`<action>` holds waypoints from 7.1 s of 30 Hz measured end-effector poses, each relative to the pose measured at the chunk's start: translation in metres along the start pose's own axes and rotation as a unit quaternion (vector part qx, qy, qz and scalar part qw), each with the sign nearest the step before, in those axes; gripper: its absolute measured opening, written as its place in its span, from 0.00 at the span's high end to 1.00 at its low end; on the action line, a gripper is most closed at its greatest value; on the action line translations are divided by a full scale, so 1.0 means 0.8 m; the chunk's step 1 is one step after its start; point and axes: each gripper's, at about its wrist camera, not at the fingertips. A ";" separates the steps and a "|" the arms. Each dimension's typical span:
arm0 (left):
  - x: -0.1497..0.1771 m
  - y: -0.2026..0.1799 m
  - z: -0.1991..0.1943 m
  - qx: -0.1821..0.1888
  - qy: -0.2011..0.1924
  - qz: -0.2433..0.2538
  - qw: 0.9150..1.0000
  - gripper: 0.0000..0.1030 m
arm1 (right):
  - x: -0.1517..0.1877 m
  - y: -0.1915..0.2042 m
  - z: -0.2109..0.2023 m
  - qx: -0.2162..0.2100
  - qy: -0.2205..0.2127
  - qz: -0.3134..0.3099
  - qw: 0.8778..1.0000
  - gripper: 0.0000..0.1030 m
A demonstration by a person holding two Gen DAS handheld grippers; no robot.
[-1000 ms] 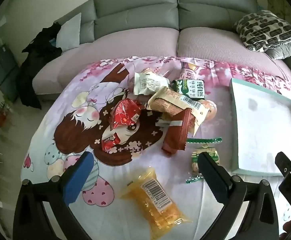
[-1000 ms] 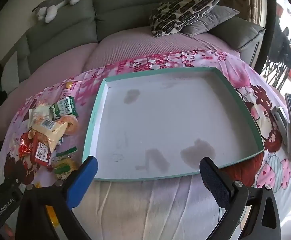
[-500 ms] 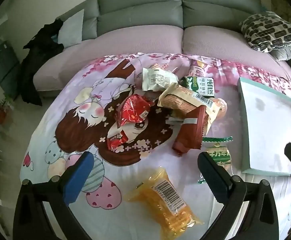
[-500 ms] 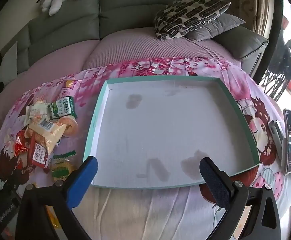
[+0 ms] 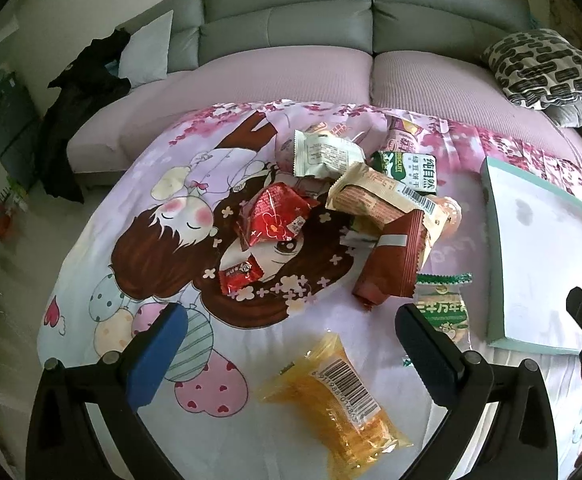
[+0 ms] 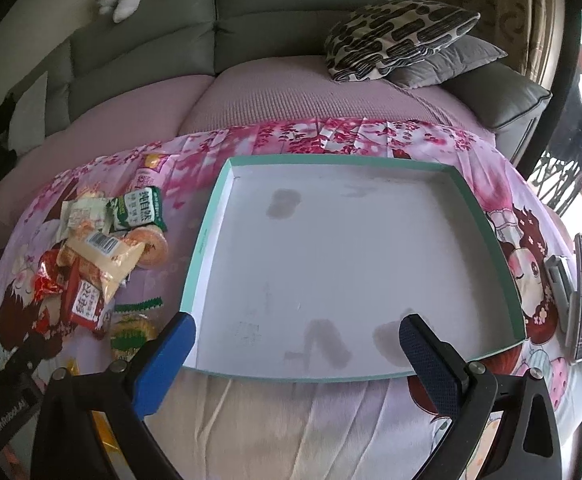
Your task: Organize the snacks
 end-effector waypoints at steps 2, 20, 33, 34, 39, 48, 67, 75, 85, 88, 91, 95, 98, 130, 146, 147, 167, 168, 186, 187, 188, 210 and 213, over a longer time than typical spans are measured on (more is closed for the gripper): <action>0.000 -0.001 0.000 -0.002 0.001 0.000 1.000 0.00 | 0.002 0.002 0.000 -0.008 0.001 -0.004 1.000 0.00; 0.004 -0.010 0.005 0.005 0.016 0.004 1.000 0.00 | 0.007 0.004 -0.002 -0.028 0.005 -0.002 1.000 0.00; 0.006 -0.014 0.007 0.009 0.022 0.009 1.000 0.00 | 0.008 0.006 0.002 -0.029 0.011 -0.004 1.000 0.00; 0.006 -0.014 0.008 0.009 0.022 0.010 1.000 0.00 | 0.008 0.006 0.002 -0.029 0.011 -0.003 1.000 0.00; 0.006 -0.015 0.008 0.011 0.024 0.012 1.000 0.00 | 0.009 0.006 0.003 -0.029 0.012 -0.003 0.999 0.00; 0.007 -0.016 0.011 0.013 0.029 0.012 0.999 0.00 | 0.009 0.006 0.004 -0.029 0.013 -0.003 1.000 0.00; 0.020 -0.015 0.024 0.026 0.061 0.004 0.998 0.00 | 0.013 0.008 0.009 -0.030 0.019 -0.003 0.999 0.00; 0.035 -0.004 0.040 0.041 0.110 -0.019 0.993 0.00 | 0.019 0.019 0.019 -0.051 0.040 -0.015 0.998 0.00; 0.047 -0.013 0.050 0.086 0.161 -0.022 0.983 0.17 | 0.008 0.048 0.025 -0.122 0.030 -0.025 0.992 0.00; 0.050 -0.014 0.053 0.091 0.169 -0.025 0.981 0.30 | 0.003 0.058 0.027 -0.131 0.025 -0.034 0.990 0.00; 0.054 -0.013 0.052 0.094 0.165 -0.025 0.981 0.34 | 0.001 0.067 0.030 -0.142 0.024 -0.046 0.988 0.00; 0.053 -0.008 0.055 0.111 0.168 -0.037 0.979 0.41 | 0.001 0.078 0.036 -0.155 0.030 -0.057 0.986 0.00; 0.048 0.001 0.066 0.113 0.170 -0.049 0.978 0.42 | 0.001 0.082 0.039 -0.164 0.033 -0.058 0.984 0.01; 0.041 0.068 0.114 0.061 0.196 -0.145 0.968 0.41 | 0.025 0.128 0.104 -0.170 0.121 -0.111 0.972 0.40; 0.044 0.046 0.119 0.061 0.207 -0.126 0.968 0.41 | 0.035 0.147 0.117 -0.139 0.127 -0.150 0.971 0.47; 0.044 0.045 0.120 0.061 0.208 -0.125 0.968 0.41 | 0.035 0.145 0.115 -0.139 0.127 -0.151 0.971 0.47; 0.027 0.059 0.100 0.091 0.160 -0.161 0.970 0.61 | 0.007 0.125 0.073 -0.164 0.074 -0.103 0.978 0.48; 0.025 0.059 0.098 0.092 0.155 -0.162 0.970 0.61 | 0.005 0.123 0.071 -0.166 0.071 -0.099 0.979 0.48; -0.034 0.032 0.027 0.134 0.044 -0.127 0.982 0.61 | -0.042 0.056 0.040 -0.146 0.002 -0.016 0.989 0.48; -0.041 0.027 0.022 0.140 0.036 -0.122 0.982 0.61 | -0.045 0.047 0.039 -0.143 -0.003 -0.006 0.990 0.48; -0.049 0.019 0.015 0.149 0.025 -0.115 0.982 0.61 | -0.048 0.040 0.039 -0.140 -0.007 0.003 0.990 0.48; -0.118 -0.192 -0.010 0.245 -0.026 0.042 0.968 0.61 | -0.081 -0.110 0.044 -0.030 -0.048 0.143 0.988 0.48; -0.119 -0.211 -0.008 0.248 -0.029 0.056 0.967 0.61 | -0.079 -0.122 0.044 -0.006 -0.048 0.160 0.986 0.48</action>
Point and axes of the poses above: each gripper's, at about its wrist camera, not at the fingertips, and z roughly the way its jaws point, y to its left, x to its underside, and after that the axes turned 14 degrees about -x, right-handed
